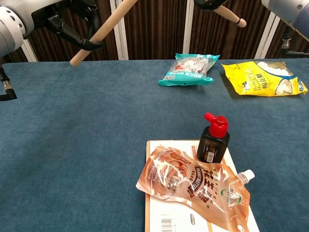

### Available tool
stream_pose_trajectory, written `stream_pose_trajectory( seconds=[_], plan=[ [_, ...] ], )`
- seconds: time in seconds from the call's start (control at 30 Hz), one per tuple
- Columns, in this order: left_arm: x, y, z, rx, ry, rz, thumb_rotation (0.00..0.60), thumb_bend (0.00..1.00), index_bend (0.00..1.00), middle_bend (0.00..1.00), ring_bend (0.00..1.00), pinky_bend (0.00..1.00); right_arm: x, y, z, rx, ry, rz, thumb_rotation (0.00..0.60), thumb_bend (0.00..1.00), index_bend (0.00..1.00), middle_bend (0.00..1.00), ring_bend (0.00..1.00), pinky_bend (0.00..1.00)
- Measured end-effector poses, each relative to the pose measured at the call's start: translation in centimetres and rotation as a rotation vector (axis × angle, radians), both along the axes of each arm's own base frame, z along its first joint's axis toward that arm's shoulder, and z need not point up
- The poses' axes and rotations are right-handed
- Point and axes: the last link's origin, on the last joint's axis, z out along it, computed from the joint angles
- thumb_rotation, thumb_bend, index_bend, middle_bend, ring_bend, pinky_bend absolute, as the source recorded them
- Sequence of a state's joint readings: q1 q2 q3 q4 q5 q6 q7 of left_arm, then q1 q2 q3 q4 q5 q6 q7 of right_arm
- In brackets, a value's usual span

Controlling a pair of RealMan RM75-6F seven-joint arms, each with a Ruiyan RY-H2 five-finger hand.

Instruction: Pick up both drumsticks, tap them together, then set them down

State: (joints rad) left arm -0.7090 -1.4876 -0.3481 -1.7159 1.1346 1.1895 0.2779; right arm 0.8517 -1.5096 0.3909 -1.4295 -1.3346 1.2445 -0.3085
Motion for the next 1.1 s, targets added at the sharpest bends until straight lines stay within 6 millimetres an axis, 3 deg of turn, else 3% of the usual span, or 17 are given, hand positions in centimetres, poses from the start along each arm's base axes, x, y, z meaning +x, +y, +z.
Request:
stream_pose_trajectory(
  seconds=[0.67, 1.1],
  plan=[
    [4.0, 0.5, -0.4, 0.1, 0.016, 0.087, 0.6, 0.46, 0.67, 0.63, 0.1, 0.0, 1.0, 1.6, 0.0, 0.002, 0.048, 0.024, 0.6, 0.52, 0.68, 0.68, 0.4, 0.0],
    [5.7, 0.2, -2.6, 0.07, -0.015, 0.077, 0.6, 0.46, 0.68, 0.63, 0.1, 0.0, 1.7, 2.0, -0.1, 0.011, 0.041, 0.034, 0.6, 0.53, 0.67, 0.68, 0.4, 0.0]
  ],
)
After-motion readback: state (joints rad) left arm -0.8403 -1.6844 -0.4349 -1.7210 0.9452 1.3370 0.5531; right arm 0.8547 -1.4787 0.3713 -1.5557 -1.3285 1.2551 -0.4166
